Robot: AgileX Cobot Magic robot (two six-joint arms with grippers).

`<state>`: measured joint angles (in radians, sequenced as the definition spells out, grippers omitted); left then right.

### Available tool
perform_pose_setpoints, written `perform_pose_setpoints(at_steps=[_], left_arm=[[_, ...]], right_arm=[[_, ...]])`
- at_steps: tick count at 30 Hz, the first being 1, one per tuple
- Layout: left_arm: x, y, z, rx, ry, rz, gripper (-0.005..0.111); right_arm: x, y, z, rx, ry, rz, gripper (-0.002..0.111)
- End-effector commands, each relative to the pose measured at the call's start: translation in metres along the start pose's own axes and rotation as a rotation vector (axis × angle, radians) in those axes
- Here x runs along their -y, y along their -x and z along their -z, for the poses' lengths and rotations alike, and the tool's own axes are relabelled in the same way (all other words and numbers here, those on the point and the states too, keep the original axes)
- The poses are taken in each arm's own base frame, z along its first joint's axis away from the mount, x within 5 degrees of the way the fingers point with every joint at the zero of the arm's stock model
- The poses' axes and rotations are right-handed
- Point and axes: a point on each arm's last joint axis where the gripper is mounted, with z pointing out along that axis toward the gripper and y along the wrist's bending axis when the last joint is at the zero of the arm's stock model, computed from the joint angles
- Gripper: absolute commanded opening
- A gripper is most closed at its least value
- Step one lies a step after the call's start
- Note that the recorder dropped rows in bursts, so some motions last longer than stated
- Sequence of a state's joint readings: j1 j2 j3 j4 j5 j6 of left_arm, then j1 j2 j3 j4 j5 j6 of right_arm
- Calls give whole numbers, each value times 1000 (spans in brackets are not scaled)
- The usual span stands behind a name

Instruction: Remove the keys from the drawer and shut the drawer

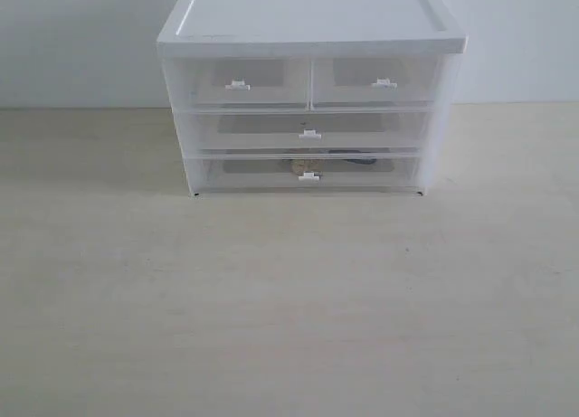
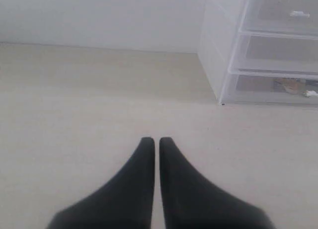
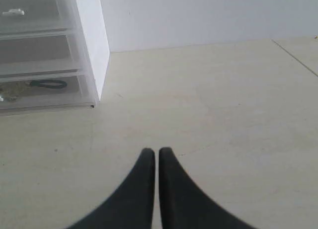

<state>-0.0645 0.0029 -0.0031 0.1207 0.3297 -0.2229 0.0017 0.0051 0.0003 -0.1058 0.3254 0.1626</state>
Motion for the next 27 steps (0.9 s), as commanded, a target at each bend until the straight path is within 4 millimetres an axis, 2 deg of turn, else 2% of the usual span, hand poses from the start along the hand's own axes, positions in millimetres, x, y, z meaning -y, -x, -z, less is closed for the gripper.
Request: perform_pose_setpoints(at_steps=[1, 27], left_arm=[[0, 0, 0, 14, -2, 14, 4], [0, 0, 0, 15, 3, -8, 4]], right_arm=[[0, 1, 0, 19, -2, 6, 0], [0, 1, 0, 19, -2, 6, 0]])
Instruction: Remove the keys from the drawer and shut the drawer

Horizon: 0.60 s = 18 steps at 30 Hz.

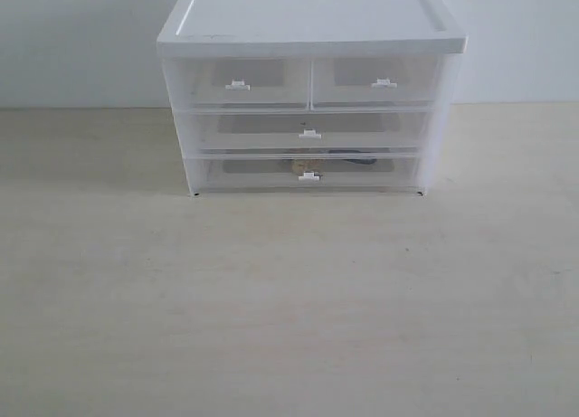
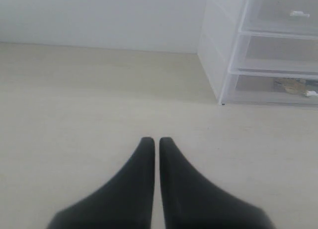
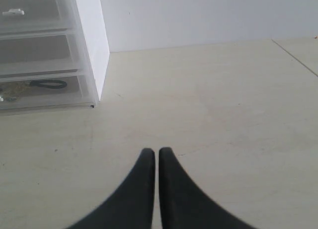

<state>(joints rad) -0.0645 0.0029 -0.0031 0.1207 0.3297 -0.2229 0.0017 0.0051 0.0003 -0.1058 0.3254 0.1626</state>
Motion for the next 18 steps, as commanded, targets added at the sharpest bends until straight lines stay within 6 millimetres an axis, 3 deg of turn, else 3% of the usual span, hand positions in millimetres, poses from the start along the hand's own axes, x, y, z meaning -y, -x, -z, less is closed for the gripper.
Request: perform_pose_setpoints(at_steps=[1, 3, 9, 12, 18], left_arm=[[0, 0, 0, 14, 1, 2, 4], [1, 10, 3, 44, -10, 115, 4], [13, 75, 33, 288, -158, 385, 4], [15, 82, 37, 302, -195, 456, 4], [15, 83, 38, 313, -196, 435, 4]], right_arm=[[0, 1, 0, 19, -2, 6, 0], [0, 1, 0, 19, -2, 6, 0], [0, 1, 0, 19, -2, 6, 0], [0, 1, 0, 19, -2, 6, 0], [0, 1, 0, 19, -2, 6, 0]])
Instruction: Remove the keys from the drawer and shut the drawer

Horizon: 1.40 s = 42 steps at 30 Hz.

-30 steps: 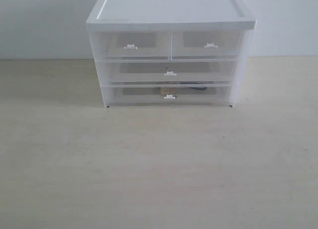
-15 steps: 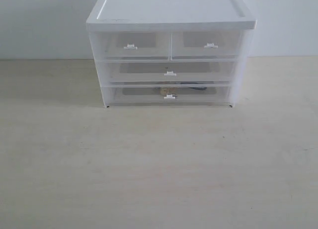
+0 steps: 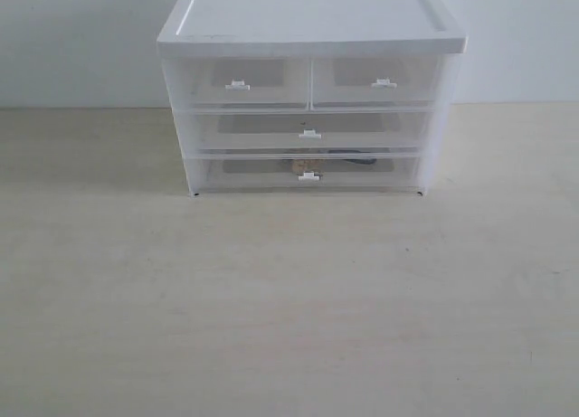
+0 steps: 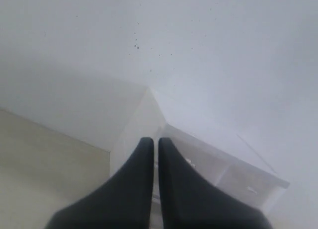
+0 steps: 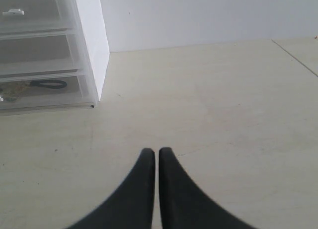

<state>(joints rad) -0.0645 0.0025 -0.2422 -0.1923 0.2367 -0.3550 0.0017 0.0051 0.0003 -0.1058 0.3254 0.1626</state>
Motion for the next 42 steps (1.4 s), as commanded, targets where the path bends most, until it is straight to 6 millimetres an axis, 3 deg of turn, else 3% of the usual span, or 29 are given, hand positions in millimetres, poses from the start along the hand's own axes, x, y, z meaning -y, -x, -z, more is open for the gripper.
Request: perform_pose_setpoints(at_steps=[1, 4, 7, 11, 13, 15, 19, 22, 23, 25, 31, 33, 37, 40, 42], left_arm=[[3, 2, 1, 7, -20, 61, 4], [7, 2, 2, -24, -40, 133, 4], [14, 10, 5, -11, -73, 62, 4], [38, 33, -19, -137, -128, -111, 4], [50, 41, -44, -281, -177, -300, 4], [55, 44, -85, -431, -208, -463, 4], [53, 38, -147, -653, -225, -473, 4], [47, 26, -182, -760, -259, -506, 4], [44, 19, -197, -779, -278, -522, 4], [45, 11, -211, -786, -324, -570, 4], [53, -26, -254, -861, -458, -671, 4], [56, -36, -265, -886, -480, -678, 4], [55, -47, -287, -909, -502, -724, 4], [54, -48, -300, -880, -490, -752, 4], [54, -47, -306, -855, -494, -791, 4]], right_arm=[[0, 1, 0, 19, -2, 6, 0], [0, 1, 0, 19, -2, 6, 0], [0, 1, 0, 19, -2, 6, 0], [0, 1, 0, 19, -2, 6, 0], [0, 1, 0, 19, -2, 6, 0], [0, 1, 0, 19, -2, 6, 0], [0, 1, 0, 19, -2, 6, 0], [1, 3, 0, 34, -10, 78, 0], [1, 8, 1, 92, -19, 168, 0], [-2, 18, 2, 200, 3, 138, 0], [-1, 54, 18, 616, 217, -612, 0], [-2, 58, 22, 667, 246, -626, 0], [-12, 95, 32, 589, 278, -503, 0], [-18, 127, 21, 514, 279, -434, 0], [-20, 144, 2, 418, 261, -453, 0]])
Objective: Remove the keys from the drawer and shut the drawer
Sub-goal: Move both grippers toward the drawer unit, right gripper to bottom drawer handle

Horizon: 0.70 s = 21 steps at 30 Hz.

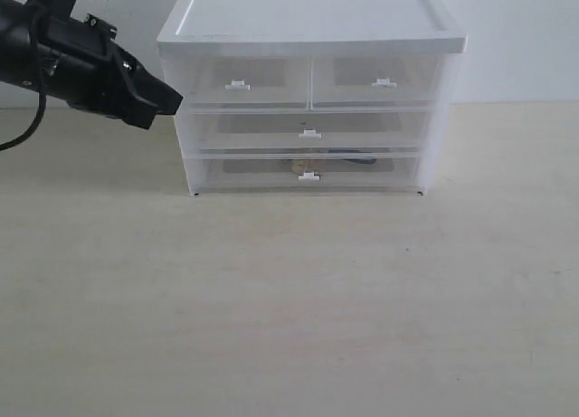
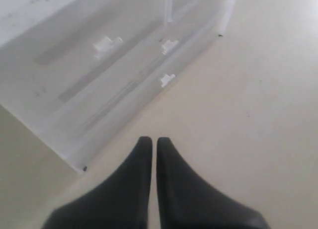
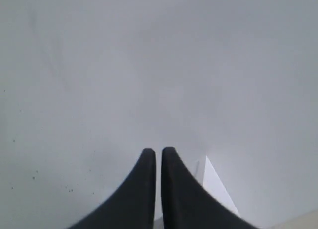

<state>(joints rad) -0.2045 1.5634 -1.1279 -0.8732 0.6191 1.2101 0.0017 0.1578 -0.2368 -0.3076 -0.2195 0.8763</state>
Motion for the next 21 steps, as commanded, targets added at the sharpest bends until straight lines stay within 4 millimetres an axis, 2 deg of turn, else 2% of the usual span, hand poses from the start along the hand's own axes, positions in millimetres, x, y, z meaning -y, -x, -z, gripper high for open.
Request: perform_pose_setpoints(at_steps=[1, 3, 5, 9, 11, 14, 17, 21], left_arm=[[-10, 11, -5, 31, 52, -90, 4], [-13, 11, -9, 25, 71, -139, 4], [-16, 9, -12, 17, 83, -169, 4], [-18, 7, -17, 9, 90, -204, 4], [-18, 7, -17, 8, 90, -211, 4], [-18, 7, -17, 8, 90, -216, 4], [-20, 8, -16, 13, 113, -240, 4], [-17, 13, -19, 30, 153, -283, 4]], right_arm=[[-1, 6, -55, -196, -105, -3, 0], [6, -3, -85, -298, -177, -56, 0], [14, -27, -114, -425, -191, -116, 0], [16, -80, -160, -629, -16, -233, 0], [25, -108, -179, -715, -3, -340, 0], [43, -144, -193, -822, -78, -507, 0], [59, -174, -193, -898, -141, -587, 0], [66, -200, -192, -954, -59, -608, 0]])
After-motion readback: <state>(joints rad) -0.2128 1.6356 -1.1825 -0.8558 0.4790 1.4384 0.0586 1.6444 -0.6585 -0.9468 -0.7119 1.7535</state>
